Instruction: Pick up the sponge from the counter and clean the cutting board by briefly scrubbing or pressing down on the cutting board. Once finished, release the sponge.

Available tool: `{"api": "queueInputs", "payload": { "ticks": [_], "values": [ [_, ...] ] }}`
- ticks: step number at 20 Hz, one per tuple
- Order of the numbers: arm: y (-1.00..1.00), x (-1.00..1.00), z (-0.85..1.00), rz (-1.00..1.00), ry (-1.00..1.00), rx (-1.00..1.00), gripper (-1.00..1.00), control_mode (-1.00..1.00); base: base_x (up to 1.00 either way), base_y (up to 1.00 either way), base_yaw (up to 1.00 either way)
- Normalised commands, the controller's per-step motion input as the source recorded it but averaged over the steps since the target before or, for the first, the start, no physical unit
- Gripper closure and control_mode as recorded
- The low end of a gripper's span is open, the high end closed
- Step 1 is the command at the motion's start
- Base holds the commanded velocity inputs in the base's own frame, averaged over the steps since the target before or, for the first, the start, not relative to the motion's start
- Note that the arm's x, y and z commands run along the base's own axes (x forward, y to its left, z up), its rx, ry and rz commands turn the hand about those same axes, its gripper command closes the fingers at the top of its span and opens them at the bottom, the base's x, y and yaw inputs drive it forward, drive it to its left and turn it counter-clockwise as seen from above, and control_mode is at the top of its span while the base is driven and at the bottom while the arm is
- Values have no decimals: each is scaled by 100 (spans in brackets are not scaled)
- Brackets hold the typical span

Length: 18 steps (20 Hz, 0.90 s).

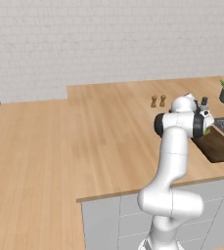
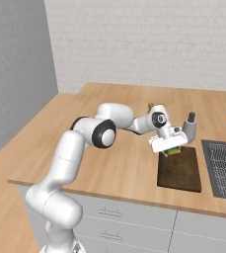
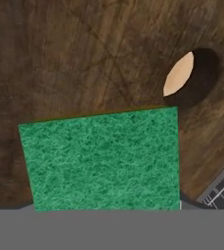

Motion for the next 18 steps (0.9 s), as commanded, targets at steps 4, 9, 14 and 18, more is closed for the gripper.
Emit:
{"api": "queueInputs", "payload": {
  "ticks": [4, 9, 14, 18],
  "values": [
    [0, -72, -44, 0, 16, -1, 100, -100, 0, 0, 0],
    [0, -83, -51, -1, 18, -2, 100, -100, 0, 0, 0],
    [0, -97, -52, -5, 21, 0, 100, -100, 0, 0, 0],
    [0, -100, -70, -7, 26, 0, 100, -100, 0, 0, 0]
  ]
}}
